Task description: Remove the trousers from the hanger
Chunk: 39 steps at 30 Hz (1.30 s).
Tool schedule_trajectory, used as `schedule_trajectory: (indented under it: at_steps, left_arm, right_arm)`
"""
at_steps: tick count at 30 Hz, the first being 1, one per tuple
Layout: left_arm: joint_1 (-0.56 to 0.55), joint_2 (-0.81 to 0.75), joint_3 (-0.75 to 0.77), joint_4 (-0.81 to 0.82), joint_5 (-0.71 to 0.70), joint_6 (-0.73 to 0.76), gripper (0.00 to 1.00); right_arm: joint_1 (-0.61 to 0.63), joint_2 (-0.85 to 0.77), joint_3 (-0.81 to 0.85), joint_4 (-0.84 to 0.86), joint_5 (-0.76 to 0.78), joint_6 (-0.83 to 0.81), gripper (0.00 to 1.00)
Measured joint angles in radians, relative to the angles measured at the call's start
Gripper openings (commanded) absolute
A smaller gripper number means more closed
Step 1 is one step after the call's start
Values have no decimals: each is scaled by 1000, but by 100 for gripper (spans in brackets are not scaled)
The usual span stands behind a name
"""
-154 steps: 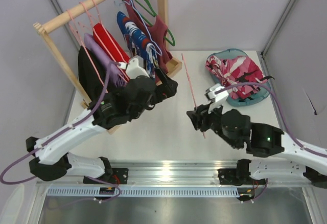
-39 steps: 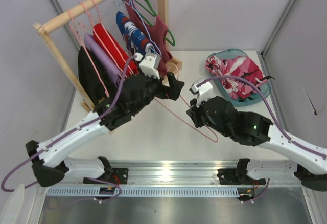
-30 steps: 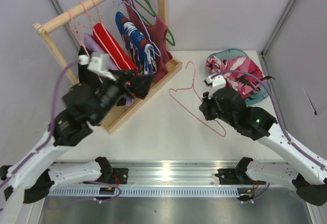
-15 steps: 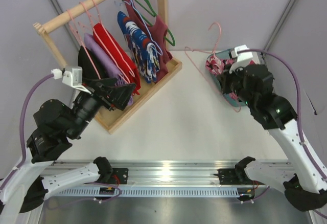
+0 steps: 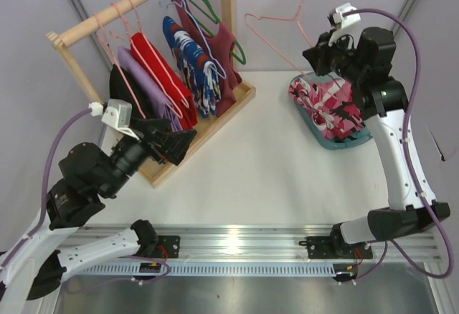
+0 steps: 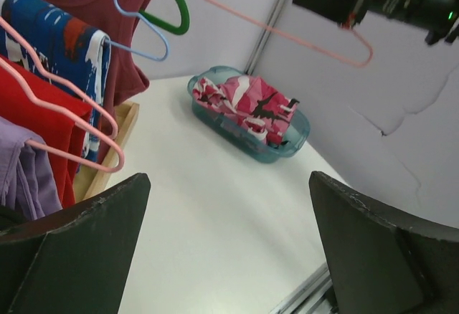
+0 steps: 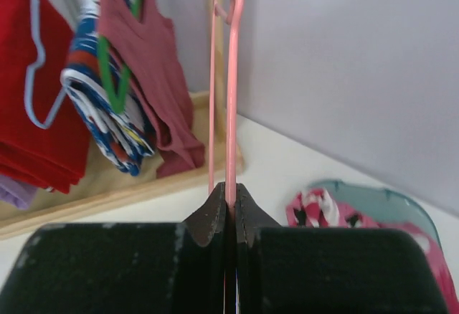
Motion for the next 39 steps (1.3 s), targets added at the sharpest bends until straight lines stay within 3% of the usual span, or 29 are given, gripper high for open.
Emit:
schedule_trajectory:
  at_steps: [6,18,39]
  left_arm:
    - [0,-16,-74,-3,14,14,100]
    - [0,14,-84,14,43,53,100]
    - [0,43,-136,12,46,77,99]
  right_arm:
    - [4,215,245,23,-146,-36,0]
    - [45,642,642,38,-229,-37,0]
    - [214,908,863,377,-154,-24,0]
